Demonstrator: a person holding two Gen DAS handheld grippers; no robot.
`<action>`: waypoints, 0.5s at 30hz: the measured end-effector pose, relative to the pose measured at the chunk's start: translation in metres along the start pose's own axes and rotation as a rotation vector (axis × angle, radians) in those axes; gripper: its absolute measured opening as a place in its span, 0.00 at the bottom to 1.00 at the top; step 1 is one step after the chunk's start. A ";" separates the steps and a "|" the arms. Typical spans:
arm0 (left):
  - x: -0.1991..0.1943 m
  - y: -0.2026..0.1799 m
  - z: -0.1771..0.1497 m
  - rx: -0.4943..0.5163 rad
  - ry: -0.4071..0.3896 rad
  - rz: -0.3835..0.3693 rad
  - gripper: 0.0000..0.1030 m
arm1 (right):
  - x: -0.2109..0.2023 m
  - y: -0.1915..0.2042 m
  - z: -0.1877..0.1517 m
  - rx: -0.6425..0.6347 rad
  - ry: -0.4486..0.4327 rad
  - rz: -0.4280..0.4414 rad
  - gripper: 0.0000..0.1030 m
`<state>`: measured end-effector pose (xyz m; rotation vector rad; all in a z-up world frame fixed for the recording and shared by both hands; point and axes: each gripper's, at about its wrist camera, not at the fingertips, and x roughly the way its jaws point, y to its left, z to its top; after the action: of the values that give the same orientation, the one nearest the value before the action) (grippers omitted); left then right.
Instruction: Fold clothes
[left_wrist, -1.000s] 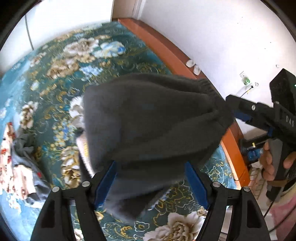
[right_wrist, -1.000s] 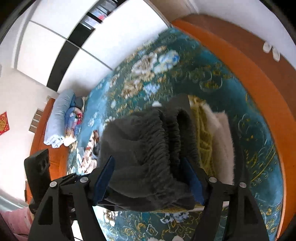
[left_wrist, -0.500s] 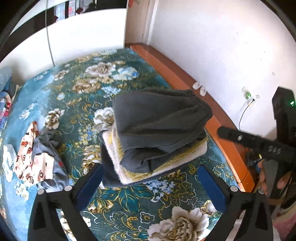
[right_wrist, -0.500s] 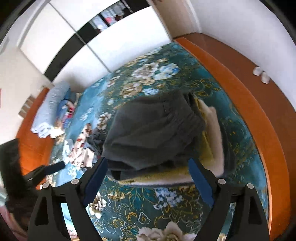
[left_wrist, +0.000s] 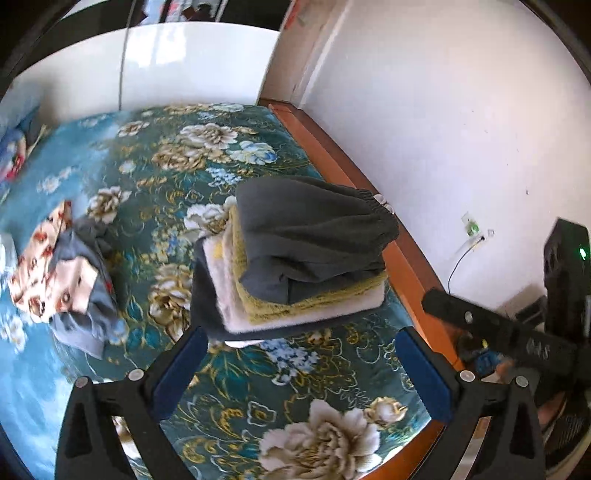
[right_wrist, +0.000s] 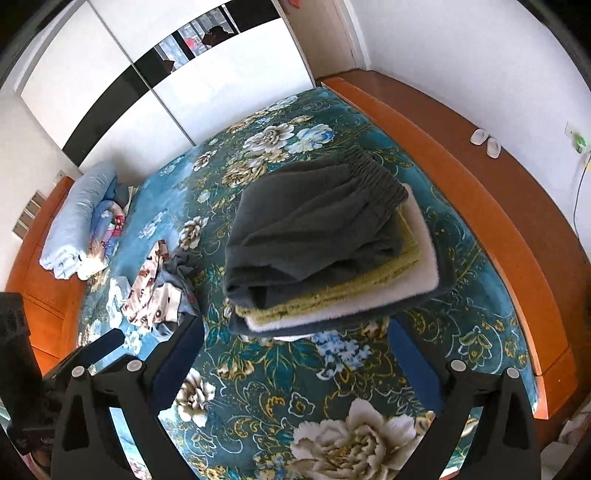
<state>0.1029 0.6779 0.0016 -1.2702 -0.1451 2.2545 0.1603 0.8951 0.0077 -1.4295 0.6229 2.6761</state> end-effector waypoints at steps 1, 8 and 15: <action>0.001 -0.001 -0.001 -0.006 -0.005 0.014 1.00 | -0.001 0.001 -0.002 -0.012 -0.001 -0.006 1.00; 0.017 -0.017 -0.003 -0.064 -0.115 0.238 1.00 | 0.012 -0.011 0.002 -0.102 0.000 -0.011 1.00; 0.073 -0.048 0.002 -0.169 -0.014 0.333 1.00 | 0.032 -0.056 0.024 -0.256 0.024 0.029 1.00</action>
<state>0.0906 0.7553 -0.0358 -1.4569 -0.1403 2.5792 0.1352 0.9510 -0.0244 -1.5205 0.3120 2.8501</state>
